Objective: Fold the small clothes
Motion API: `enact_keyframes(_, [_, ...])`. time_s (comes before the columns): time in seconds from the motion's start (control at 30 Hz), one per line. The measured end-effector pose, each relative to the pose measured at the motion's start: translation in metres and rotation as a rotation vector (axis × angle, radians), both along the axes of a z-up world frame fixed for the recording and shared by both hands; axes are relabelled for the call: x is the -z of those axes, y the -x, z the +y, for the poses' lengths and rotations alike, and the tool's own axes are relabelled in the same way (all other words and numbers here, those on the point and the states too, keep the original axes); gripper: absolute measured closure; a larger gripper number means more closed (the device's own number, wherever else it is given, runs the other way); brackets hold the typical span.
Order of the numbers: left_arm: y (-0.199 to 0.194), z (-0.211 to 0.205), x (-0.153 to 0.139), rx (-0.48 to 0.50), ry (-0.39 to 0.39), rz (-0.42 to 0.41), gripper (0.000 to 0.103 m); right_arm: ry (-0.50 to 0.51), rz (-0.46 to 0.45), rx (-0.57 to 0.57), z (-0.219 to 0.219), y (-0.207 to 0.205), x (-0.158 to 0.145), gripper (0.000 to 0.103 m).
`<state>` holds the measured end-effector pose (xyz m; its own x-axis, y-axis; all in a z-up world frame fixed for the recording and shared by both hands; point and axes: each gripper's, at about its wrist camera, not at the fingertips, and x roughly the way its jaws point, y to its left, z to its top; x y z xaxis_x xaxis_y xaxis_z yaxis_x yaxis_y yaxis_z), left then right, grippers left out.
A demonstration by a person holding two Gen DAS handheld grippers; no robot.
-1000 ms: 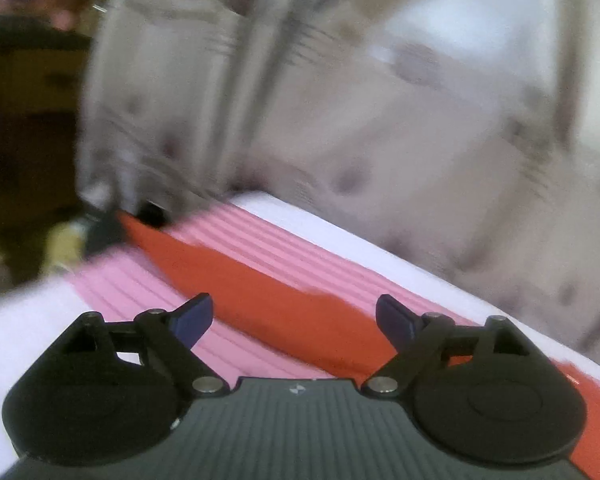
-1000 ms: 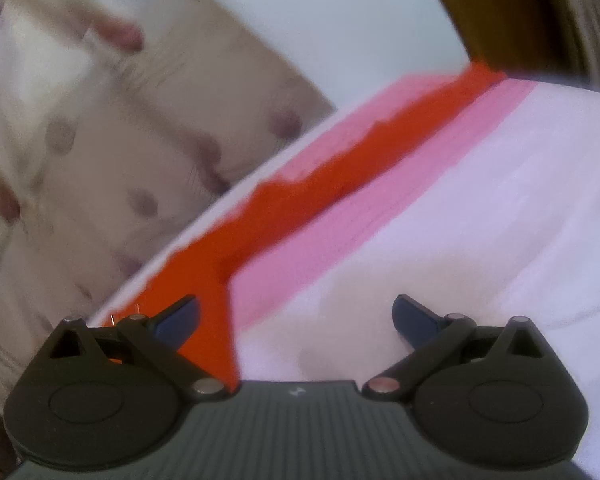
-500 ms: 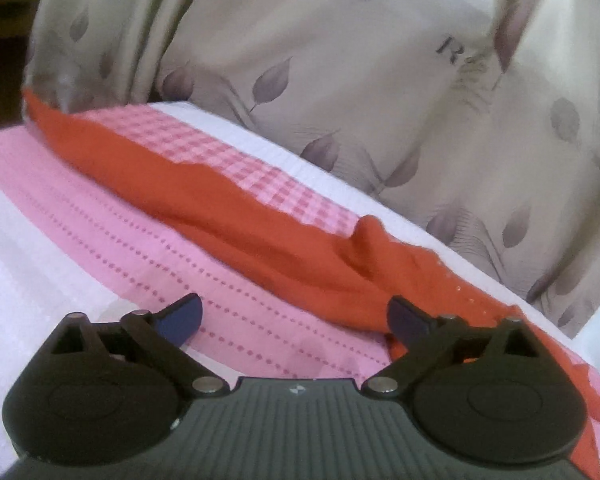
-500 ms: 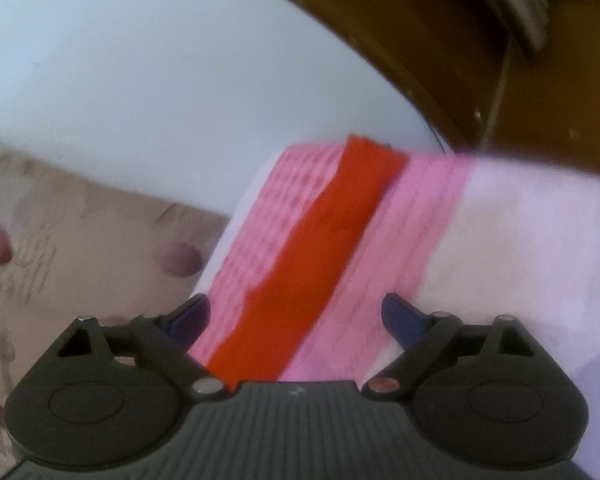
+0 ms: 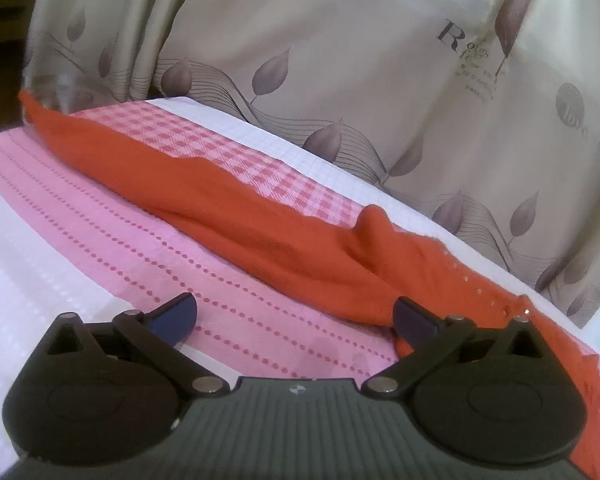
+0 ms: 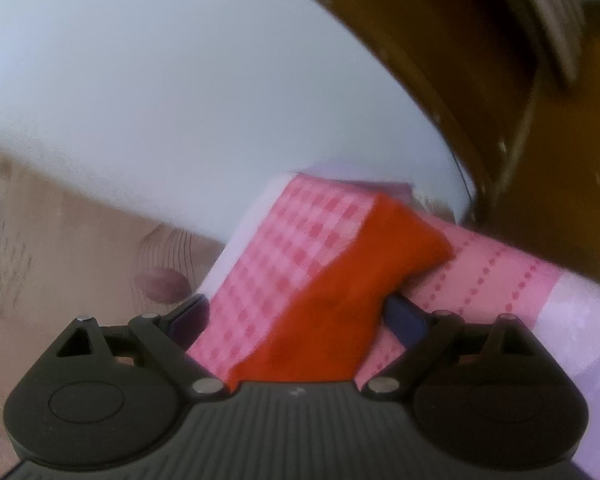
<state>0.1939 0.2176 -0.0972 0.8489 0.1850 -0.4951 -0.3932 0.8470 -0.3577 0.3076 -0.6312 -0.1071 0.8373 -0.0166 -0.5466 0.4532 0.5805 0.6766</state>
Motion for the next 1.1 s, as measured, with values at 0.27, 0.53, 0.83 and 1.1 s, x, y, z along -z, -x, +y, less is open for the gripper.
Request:
enact_keyframes(0.27, [0.001, 0.001, 0.000, -0.004, 0.013, -0.012, 0.000, 0.022, -0.016, 0.021, 0.003, 0.015, -0.004, 0.099])
enact_keyframes(0.53, [0.008, 0.008, 0.002, -0.012, 0.066, -0.059, 0.000, -0.068, -0.227, -0.127, 0.080, 0.000, -0.083, 0.099])
enact_keyframes(0.83, [0.014, 0.014, 0.003, -0.020, 0.122, -0.107, 0.000, -0.246, -0.381, -0.343, 0.258, -0.056, -0.125, 0.099])
enact_keyframes(1.1, [0.017, 0.018, 0.003, -0.018, 0.150, -0.129, 0.000, -0.413, -0.353, -0.527, 0.420, -0.089, -0.088, 0.099])
